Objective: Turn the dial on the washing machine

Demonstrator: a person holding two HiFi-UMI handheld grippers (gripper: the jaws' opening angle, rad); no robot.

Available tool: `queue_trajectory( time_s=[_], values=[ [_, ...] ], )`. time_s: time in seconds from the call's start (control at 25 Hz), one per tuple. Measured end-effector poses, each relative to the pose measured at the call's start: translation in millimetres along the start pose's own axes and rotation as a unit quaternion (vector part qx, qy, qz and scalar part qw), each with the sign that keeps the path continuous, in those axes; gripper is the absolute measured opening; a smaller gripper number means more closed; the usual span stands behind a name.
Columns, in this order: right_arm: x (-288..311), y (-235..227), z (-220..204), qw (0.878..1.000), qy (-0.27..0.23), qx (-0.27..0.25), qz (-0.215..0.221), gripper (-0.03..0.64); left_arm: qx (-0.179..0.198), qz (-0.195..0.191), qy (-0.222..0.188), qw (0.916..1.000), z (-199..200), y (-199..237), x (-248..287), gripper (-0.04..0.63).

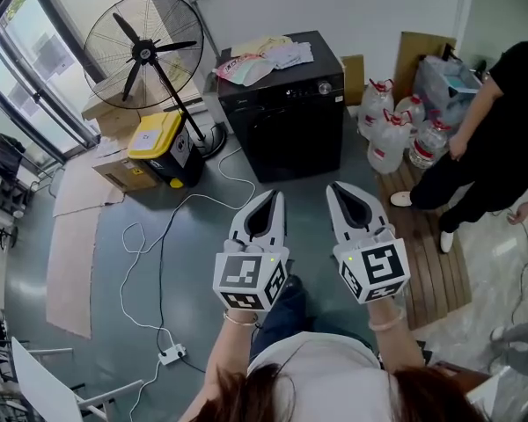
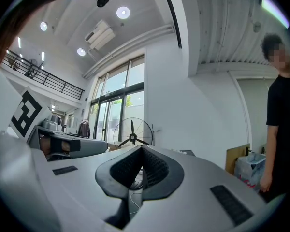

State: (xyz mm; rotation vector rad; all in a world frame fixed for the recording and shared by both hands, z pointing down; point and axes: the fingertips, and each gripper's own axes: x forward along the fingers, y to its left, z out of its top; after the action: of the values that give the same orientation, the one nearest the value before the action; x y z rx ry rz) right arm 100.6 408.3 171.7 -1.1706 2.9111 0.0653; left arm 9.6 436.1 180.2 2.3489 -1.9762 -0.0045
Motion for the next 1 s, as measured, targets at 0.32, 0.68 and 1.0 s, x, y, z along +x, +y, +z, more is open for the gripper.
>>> queue_trajectory(
  time_s=[0.32, 0.68, 1.0],
  values=[
    [33.4, -20.9, -5.2, 1.0, -0.002, -0.003, -0.011, 0.02, -0.001, -0.013, 0.0, 0.9999, -3.5, 16.0, 42.1, 0.017],
    [97.8, -48.0, -17.7, 0.999, 0.012, 0.001, -0.03, 0.02, -0.006, -0.033, 0.012, 0.9994, -12.5, 52.7, 103.4, 0.018],
    [160.9, -69.6, -27.6, 0.999, 0.022, 0.006, -0.045, 0.02, -0.01, -0.047, 0.02, 0.9986, -15.1, 92.7, 160.6, 0.017]
  ],
)
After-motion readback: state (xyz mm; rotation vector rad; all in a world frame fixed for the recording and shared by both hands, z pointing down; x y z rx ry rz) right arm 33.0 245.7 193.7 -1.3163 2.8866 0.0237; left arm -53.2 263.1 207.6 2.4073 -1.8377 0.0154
